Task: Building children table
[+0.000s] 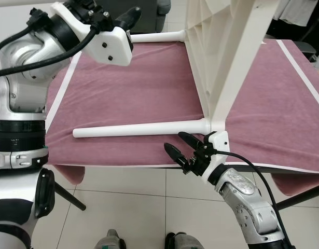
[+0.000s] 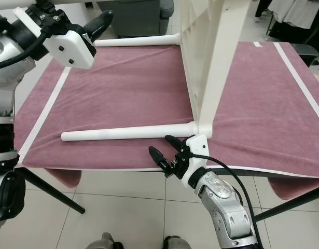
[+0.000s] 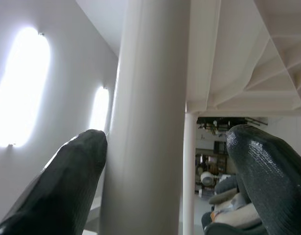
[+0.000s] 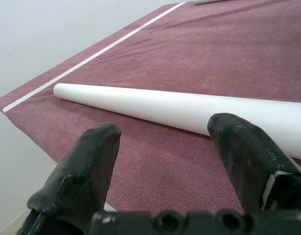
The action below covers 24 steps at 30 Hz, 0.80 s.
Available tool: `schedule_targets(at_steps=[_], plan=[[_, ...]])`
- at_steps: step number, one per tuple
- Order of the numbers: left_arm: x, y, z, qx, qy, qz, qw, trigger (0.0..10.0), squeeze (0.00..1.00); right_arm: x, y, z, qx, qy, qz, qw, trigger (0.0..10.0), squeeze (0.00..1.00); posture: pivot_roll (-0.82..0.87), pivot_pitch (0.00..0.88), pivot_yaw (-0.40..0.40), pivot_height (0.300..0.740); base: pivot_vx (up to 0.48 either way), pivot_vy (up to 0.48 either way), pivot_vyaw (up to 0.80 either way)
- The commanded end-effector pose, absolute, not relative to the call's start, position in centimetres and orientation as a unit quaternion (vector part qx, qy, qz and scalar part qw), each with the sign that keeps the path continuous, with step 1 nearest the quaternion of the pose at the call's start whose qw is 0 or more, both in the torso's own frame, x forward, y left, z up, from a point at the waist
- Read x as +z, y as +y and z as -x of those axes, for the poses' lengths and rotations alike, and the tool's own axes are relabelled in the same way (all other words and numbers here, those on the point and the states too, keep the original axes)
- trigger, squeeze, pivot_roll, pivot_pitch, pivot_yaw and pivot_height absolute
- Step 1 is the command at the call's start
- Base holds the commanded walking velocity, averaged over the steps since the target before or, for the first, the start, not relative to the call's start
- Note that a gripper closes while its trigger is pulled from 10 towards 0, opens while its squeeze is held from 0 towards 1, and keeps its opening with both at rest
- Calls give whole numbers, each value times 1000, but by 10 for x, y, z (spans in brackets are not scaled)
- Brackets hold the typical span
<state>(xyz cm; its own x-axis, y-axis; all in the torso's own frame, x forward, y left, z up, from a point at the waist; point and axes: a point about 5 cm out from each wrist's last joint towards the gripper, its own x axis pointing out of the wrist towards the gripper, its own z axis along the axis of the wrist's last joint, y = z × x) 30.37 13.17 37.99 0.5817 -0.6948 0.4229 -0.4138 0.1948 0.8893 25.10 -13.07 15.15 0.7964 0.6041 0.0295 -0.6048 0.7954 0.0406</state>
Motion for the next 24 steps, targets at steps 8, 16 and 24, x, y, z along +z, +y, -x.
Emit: schedule_targets(at_steps=[8,16,24], plan=[[401,140,-304,49,-522,-507,684,8902,0,147,-124,-248,325,-5,-26,945,10000,0,16,68,47,740,0,0,0],[400,133,-309,48,-499,-484,717,0,0,146,-121,-247,324,-5,-32,945,10000,0,15,70,57,740,0,0,0],[393,133,-314,45,-470,-470,745,0,0,143,-115,-246,326,-2,-38,944,10000,0,17,71,58,740,0,0,0]])
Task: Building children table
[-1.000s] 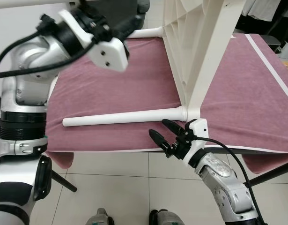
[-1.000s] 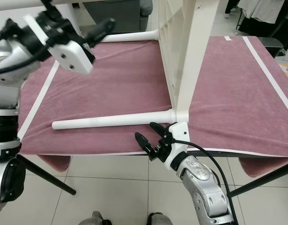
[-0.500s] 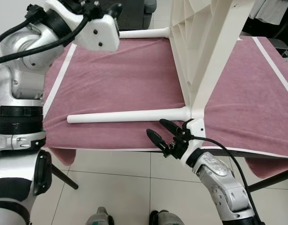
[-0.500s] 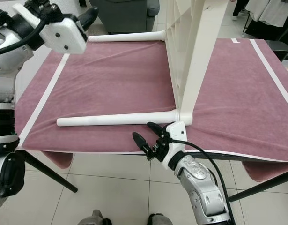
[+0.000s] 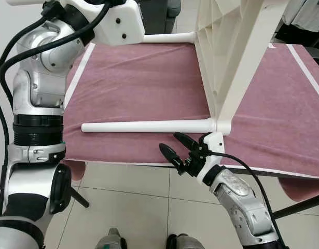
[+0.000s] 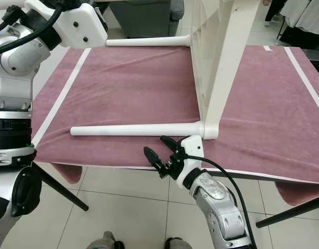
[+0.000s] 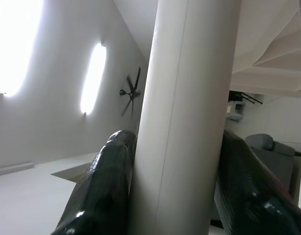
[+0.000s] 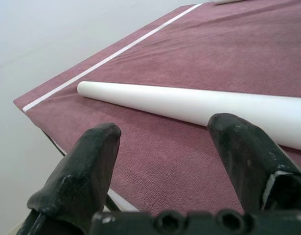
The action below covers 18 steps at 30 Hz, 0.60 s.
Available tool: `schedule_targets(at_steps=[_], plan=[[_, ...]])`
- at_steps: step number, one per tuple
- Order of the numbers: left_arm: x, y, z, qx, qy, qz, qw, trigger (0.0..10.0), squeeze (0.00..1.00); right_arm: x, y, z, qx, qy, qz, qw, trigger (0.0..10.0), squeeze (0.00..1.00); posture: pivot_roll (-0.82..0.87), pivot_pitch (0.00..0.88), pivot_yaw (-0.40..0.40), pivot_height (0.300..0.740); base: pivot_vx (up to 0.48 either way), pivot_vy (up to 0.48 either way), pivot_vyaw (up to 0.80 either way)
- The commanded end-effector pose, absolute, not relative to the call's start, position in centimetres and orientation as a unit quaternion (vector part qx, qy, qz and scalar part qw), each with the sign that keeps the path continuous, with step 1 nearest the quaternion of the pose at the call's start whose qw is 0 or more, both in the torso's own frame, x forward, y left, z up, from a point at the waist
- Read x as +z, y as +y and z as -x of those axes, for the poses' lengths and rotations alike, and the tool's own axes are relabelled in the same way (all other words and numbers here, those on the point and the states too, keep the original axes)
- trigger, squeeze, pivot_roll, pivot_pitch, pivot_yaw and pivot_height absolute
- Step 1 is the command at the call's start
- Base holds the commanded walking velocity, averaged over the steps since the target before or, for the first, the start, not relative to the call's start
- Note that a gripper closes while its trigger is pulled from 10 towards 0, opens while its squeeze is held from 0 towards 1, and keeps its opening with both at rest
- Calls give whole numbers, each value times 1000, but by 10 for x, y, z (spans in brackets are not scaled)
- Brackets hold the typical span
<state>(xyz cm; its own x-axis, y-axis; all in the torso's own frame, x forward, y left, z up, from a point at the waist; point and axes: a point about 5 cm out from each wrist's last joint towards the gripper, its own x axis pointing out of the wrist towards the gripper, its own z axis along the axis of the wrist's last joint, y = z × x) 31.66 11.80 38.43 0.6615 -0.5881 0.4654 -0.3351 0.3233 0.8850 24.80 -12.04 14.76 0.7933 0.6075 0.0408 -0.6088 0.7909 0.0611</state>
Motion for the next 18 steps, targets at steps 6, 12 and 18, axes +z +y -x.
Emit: schedule_targets(at_steps=[6,12,18], plan=[[395,134,-317,54,-464,-439,767,7882,0,140,-109,-245,327,3,-44,944,10000,0,20,73,58,740,0,0,0],[411,138,-316,83,-487,-367,788,0,0,132,-108,-252,279,20,-71,957,10000,0,18,71,59,740,0,0,0],[414,138,-314,86,-498,-356,786,0,0,131,-112,-255,255,21,-88,963,10000,0,10,67,62,740,0,0,0]])
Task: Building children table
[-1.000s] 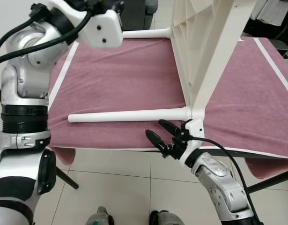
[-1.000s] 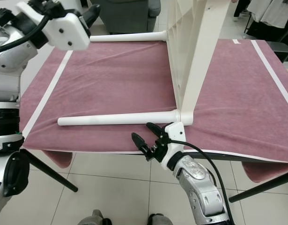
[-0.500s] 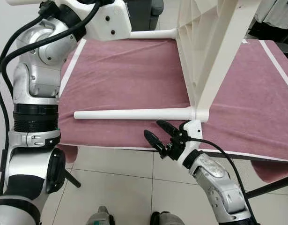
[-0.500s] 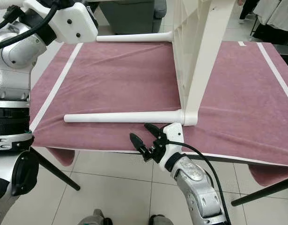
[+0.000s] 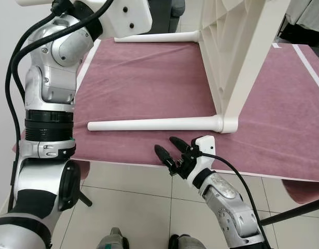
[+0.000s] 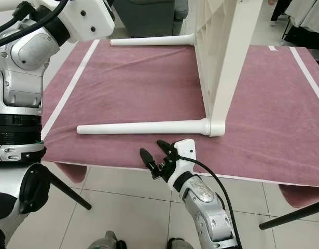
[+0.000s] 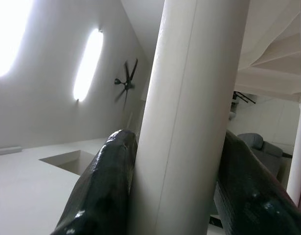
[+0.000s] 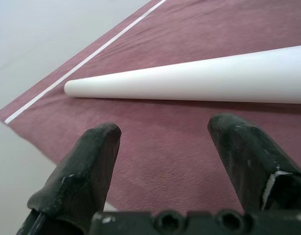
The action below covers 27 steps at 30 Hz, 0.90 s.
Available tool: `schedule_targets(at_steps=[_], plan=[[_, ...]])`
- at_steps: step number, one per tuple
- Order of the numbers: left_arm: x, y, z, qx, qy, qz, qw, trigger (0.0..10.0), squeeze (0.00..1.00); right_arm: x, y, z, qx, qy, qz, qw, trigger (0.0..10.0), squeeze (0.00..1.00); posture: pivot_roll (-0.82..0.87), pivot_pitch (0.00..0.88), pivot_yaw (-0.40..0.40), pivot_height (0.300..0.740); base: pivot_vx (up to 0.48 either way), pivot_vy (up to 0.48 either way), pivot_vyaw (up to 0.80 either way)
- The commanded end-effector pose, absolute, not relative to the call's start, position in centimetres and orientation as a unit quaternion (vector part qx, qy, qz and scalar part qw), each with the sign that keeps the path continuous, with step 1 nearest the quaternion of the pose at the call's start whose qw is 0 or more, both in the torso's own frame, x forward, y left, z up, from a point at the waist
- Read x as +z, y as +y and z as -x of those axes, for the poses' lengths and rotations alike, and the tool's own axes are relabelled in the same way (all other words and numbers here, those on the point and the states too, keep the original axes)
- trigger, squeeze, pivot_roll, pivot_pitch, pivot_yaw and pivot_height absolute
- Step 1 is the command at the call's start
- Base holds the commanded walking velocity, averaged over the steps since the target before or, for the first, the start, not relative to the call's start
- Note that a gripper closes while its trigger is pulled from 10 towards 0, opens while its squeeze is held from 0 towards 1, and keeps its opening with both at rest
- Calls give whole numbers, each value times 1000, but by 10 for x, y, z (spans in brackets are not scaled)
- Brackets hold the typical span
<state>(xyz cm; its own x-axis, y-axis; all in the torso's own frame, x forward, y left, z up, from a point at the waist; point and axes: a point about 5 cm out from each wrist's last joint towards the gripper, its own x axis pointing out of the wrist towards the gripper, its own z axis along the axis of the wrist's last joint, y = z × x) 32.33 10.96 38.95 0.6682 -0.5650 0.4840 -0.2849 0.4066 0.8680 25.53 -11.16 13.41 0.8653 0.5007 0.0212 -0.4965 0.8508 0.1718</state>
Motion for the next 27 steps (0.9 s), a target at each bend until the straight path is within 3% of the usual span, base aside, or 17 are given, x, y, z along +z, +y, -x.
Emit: schedule_targets(at_steps=[1,16,20,22,24,26,27], plan=[[416,137,-312,85,-503,-363,780,0,0,132,-113,-255,252,19,-88,964,10000,0,11,67,60,740,0,0,0],[416,146,-302,109,-523,-315,784,0,0,127,-118,-263,197,31,-113,973,10000,0,13,66,54,740,0,0,0],[419,143,-294,103,-560,-299,766,0,0,124,-120,-267,159,49,-190,968,10000,0,12,66,53,740,0,0,0],[423,140,-290,97,-581,-285,756,0,0,123,-119,-269,135,58,-269,952,10000,0,10,67,53,740,0,0,0],[423,140,-290,97,-581,-285,756,0,0,123,-119,-269,135,58,-269,952,10000,0,10,67,53,740,0,0,0],[429,141,-287,102,-596,-265,751,0,0,126,-120,-272,115,58,-357,925,10000,0,5,68,56,740,0,0,0],[429,141,-287,102,-596,-265,751,0,0,126,-120,-272,115,58,-357,925,10000,0,5,68,56,740,0,0,0]])
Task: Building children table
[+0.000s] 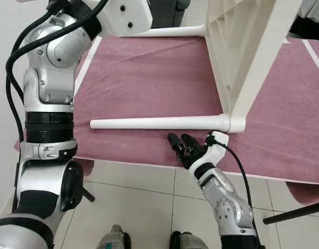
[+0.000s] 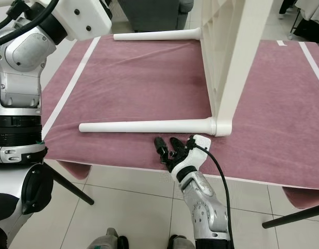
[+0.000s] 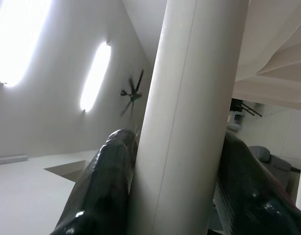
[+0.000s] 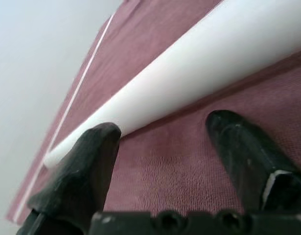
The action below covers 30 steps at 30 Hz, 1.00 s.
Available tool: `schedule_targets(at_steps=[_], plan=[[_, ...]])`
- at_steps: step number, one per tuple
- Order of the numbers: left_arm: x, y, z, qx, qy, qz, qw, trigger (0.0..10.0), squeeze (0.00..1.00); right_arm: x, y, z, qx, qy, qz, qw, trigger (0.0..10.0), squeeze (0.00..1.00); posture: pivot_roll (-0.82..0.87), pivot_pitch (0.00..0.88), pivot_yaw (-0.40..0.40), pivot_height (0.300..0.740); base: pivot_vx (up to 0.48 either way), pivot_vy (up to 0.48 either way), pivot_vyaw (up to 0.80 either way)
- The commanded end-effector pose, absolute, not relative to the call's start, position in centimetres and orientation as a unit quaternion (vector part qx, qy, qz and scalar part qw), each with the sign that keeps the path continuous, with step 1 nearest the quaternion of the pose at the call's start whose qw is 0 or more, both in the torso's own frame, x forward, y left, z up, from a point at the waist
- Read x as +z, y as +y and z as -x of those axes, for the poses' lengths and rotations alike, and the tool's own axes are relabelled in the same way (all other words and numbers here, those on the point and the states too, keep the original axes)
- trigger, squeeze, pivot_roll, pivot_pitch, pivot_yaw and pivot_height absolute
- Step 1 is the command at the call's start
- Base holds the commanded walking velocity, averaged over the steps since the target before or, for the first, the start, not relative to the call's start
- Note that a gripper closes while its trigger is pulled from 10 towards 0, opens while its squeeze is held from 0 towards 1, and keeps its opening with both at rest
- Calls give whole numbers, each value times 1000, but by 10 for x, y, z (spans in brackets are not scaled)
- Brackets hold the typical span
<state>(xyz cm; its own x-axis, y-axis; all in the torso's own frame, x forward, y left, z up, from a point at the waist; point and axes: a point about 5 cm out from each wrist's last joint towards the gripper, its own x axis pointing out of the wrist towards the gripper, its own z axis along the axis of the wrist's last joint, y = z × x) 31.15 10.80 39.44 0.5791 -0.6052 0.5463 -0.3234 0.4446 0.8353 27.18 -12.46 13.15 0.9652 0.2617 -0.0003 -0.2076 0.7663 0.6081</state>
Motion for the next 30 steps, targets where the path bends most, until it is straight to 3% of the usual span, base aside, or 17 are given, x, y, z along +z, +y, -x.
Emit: schedule_targets(at_steps=[1,3,9,20,21,22,23,25,26,30], plan=[[432,141,-285,103,-601,-257,750,0,0,129,-120,-274,107,53,-396,910,10000,0,1,69,57,740,0,0,0],[436,140,-284,102,-607,-248,748,0,0,134,-121,-278,100,45,-453,885,10000,0,-1,70,59,740,0,0,0],[437,141,-283,103,-612,-236,747,0,0,143,-121,-289,81,28,-514,853,10000,0,-1,73,60,740,0,0,0],[437,141,-284,92,-609,-241,750,0,0,166,-119,-305,89,-17,-484,870,10000,0,5,77,57,740,0,0,0],[436,141,-285,89,-607,-240,753,0,0,172,-116,-309,94,-27,-464,880,7333,0,6,78,55,740,0,0,0],[436,141,-285,89,-607,-240,753,0,0,172,-116,-309,94,-27,-464,880,7333,0,6,78,55,740,0,0,0],[436,142,-285,88,-606,-240,754,0,0,174,-115,-310,96,-30,-454,885,4471,0,6,78,55,740,0,0,0],[436,142,-285,88,-606,-240,754,0,0,174,-115,-310,96,-30,-454,885,4471,0,6,78,55,740,0,0,0],[435,142,-285,88,-604,-240,755,0,0,176,-115,-310,96,-34,-446,889,0,0,6,79,54,740,0,0,0],[433,141,-288,82,-594,-242,763,0,0,182,-117,-309,93,-52,-409,906,0,0,5,82,56,740,0,0,0]])
